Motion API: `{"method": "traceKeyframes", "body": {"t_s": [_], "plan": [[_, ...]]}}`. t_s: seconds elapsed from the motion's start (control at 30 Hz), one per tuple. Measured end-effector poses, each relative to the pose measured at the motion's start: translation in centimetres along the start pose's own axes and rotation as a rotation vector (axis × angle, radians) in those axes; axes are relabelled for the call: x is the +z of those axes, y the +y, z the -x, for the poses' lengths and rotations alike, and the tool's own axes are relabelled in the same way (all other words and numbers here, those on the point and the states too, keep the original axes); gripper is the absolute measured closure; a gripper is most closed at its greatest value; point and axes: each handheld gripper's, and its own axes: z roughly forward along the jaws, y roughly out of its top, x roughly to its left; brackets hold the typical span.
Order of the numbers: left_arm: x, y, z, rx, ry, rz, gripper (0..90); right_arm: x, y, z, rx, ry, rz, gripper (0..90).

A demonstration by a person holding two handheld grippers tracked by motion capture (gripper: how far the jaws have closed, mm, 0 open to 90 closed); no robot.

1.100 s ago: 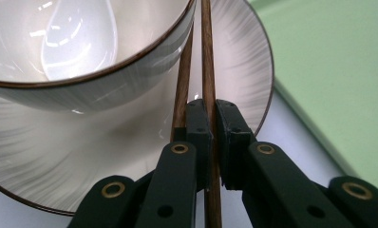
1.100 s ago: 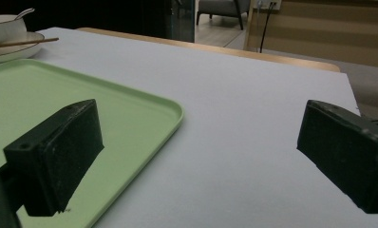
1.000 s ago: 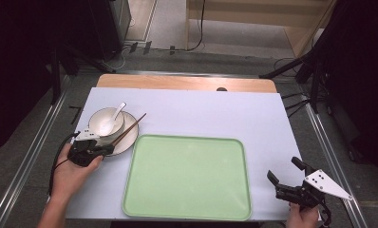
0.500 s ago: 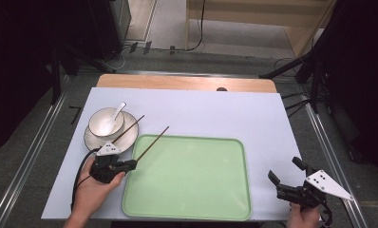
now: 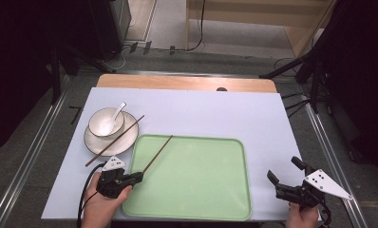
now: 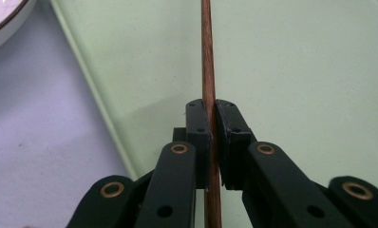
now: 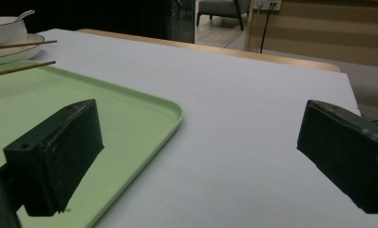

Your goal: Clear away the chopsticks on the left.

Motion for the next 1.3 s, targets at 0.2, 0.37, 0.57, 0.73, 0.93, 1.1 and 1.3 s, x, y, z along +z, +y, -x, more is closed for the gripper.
{"method": "traceKeyframes", "body": {"t_s": [0.2, 0.37, 0.57, 0.73, 0.93, 1.1, 1.3], "plan": [[0.4, -0.2, 0.1, 0.001, 0.016, -0.014, 84.9, 0.0, 0.0, 0.0, 0.001, 0.001, 0.001, 1.0], [0.8, -0.4, 0.2, -0.007, 0.032, -0.021, 84.3, 0.0, 0.0, 0.1, 0.0, 0.002, 0.002, 1.0], [0.8, -0.3, 0.2, -0.011, 0.037, -0.021, 83.5, 0.0, -0.1, 0.1, 0.0, 0.002, 0.002, 1.0], [0.8, -0.3, 0.4, 0.001, 0.042, -0.023, 81.8, 0.0, 0.0, 0.0, -0.002, 0.003, -0.002, 1.0], [0.8, 0.0, 0.2, 0.0, -0.02, -0.03, 64.0, 0.0, 0.0, 0.0, -0.001, 0.002, -0.002, 1.0], [0.6, 1.3, 0.4, 0.016, -0.042, 0.023, 61.4, 0.1, -0.1, 0.0, -0.002, 0.002, -0.005, 1.0], [2.9, 3.7, 2.6, 0.073, -0.044, 0.018, 81.1, 0.3, -0.1, -0.1, -0.006, 0.003, -0.01, 1.0]]}}
